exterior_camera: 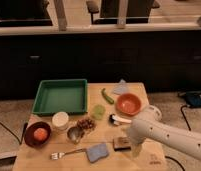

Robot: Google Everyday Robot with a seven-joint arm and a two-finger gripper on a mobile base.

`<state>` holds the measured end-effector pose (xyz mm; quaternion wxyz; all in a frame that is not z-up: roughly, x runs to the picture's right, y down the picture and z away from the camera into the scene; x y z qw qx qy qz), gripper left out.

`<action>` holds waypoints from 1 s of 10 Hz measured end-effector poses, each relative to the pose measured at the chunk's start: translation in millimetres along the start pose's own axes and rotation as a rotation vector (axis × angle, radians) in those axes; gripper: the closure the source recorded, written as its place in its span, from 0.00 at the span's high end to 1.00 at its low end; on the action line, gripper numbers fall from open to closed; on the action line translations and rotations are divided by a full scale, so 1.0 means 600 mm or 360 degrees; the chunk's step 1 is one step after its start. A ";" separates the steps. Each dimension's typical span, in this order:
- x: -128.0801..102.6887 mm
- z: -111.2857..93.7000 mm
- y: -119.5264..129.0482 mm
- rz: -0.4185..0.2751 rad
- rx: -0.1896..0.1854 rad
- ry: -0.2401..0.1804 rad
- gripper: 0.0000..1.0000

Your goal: Wipe tray with eraser

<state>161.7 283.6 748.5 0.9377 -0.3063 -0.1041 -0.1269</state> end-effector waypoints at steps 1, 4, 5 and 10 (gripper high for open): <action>0.000 0.004 -0.002 -0.0002 0.0003 -0.0009 0.80; 0.005 0.012 -0.007 0.0005 0.0013 -0.0027 0.80; 0.007 0.014 -0.008 0.0008 0.0014 -0.0032 0.80; 0.013 0.025 -0.012 0.0025 0.0022 -0.0062 0.80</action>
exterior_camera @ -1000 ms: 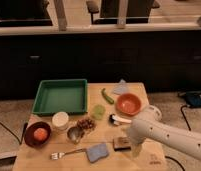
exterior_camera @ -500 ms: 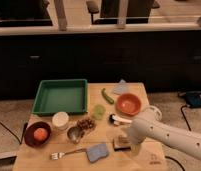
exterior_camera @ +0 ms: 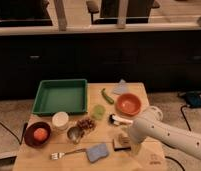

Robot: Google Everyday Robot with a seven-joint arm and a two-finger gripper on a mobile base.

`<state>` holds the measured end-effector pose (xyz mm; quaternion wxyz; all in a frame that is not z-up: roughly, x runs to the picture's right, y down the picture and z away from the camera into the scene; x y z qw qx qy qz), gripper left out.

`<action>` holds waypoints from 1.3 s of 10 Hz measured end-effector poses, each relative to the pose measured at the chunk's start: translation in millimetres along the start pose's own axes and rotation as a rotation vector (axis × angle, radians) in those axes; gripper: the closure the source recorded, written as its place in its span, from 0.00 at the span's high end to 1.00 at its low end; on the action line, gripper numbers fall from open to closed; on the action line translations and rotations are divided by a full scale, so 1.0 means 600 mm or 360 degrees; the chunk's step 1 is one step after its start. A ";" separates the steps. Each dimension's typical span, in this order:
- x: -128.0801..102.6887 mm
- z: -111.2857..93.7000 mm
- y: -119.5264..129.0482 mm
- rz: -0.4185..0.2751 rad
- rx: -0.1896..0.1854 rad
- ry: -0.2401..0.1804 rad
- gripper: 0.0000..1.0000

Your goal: Wipe tray with eraser

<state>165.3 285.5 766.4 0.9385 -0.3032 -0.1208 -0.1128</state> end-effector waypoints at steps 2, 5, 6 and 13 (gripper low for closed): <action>0.004 0.005 -0.002 0.0014 0.0004 -0.0016 0.80; 0.008 0.009 -0.003 0.0034 0.0010 -0.0033 0.80; 0.009 0.010 -0.003 0.0041 0.0012 -0.0037 0.80; 0.018 0.019 -0.006 0.0103 0.0029 -0.0081 0.80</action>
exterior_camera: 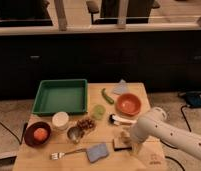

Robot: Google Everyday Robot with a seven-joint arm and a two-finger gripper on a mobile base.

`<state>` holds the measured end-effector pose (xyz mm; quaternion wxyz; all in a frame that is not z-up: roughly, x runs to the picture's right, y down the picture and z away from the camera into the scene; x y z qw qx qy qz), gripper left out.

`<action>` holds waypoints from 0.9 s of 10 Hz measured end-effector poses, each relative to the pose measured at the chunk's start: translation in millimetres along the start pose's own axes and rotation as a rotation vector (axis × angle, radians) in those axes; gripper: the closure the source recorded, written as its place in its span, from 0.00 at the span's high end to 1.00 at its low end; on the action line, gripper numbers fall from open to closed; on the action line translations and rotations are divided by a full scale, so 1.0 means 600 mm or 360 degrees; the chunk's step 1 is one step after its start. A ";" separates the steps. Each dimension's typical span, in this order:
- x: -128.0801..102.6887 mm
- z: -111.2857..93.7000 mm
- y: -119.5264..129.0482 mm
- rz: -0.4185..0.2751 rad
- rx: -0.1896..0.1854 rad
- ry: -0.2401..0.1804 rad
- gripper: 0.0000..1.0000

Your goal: Wipe tray with eraser

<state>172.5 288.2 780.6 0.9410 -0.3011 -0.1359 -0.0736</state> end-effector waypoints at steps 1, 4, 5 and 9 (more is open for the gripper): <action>0.001 0.000 0.000 0.0004 0.0001 -0.0001 0.80; 0.004 0.004 0.000 0.0032 0.0010 -0.0012 0.80; 0.005 0.005 0.000 0.0045 0.0014 -0.0014 0.80; 0.007 0.007 0.000 0.0073 0.0023 -0.0018 0.80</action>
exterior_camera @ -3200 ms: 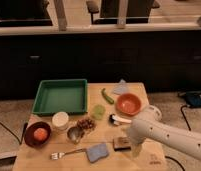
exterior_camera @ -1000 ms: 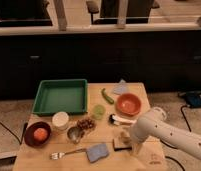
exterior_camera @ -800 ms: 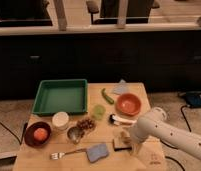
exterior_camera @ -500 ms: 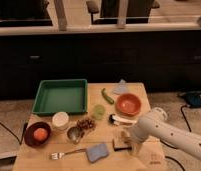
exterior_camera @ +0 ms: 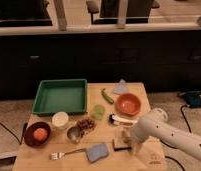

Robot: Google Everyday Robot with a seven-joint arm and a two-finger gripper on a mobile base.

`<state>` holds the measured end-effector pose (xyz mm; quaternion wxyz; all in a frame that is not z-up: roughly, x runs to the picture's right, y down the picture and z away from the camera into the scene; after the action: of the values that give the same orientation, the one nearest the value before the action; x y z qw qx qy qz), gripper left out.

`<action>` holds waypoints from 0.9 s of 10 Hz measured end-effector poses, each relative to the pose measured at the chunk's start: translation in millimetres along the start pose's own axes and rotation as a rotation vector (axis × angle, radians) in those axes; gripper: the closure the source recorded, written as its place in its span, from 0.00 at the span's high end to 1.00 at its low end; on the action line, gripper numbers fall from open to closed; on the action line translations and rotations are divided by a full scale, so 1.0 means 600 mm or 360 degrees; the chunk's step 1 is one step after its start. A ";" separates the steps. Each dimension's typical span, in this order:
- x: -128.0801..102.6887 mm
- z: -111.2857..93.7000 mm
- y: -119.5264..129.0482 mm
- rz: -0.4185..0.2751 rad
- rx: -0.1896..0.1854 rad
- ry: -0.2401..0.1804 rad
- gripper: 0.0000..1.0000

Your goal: Wipe tray with eraser

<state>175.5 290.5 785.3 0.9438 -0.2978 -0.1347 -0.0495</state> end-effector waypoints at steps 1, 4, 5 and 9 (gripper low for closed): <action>0.001 0.001 0.001 0.0011 0.0004 0.0000 0.80; 0.003 0.003 0.003 0.0038 0.0009 -0.0003 0.80; 0.003 0.003 0.003 0.0041 0.0011 -0.0002 0.80; 0.004 0.006 0.004 0.0054 0.0017 -0.0006 0.80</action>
<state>177.0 294.4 787.7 0.9458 -0.2950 -0.1317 -0.0322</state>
